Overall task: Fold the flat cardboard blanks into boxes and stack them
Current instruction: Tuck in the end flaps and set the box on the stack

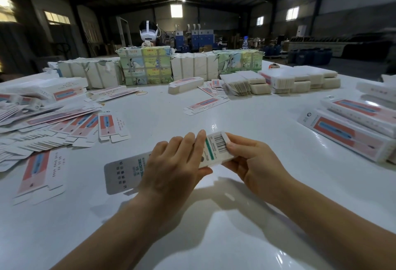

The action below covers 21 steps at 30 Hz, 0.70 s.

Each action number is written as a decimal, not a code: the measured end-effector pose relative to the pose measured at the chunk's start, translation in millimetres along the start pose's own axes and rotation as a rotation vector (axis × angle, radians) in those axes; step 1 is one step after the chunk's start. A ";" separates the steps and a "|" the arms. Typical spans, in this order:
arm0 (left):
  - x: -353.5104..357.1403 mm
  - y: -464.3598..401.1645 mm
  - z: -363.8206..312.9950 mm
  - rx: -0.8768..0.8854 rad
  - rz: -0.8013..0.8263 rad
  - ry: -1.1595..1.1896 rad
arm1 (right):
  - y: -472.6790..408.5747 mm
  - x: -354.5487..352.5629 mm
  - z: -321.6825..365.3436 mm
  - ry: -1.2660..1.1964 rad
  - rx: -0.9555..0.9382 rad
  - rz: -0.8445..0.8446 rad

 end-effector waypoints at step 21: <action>-6.1 -2.4 -0.1 -0.001 -0.045 0.021 | 12.5 4.7 23.6 0.350 -0.187 -0.066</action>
Point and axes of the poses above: each hand's wrist, its own y-axis away from the middle knuckle, its own x-axis out of the palm, z = x × y, the point moved 10 cm from there along -y, towards the middle knuckle, and after that the axes turned 9 degrees about z, right-handed, at the moved point
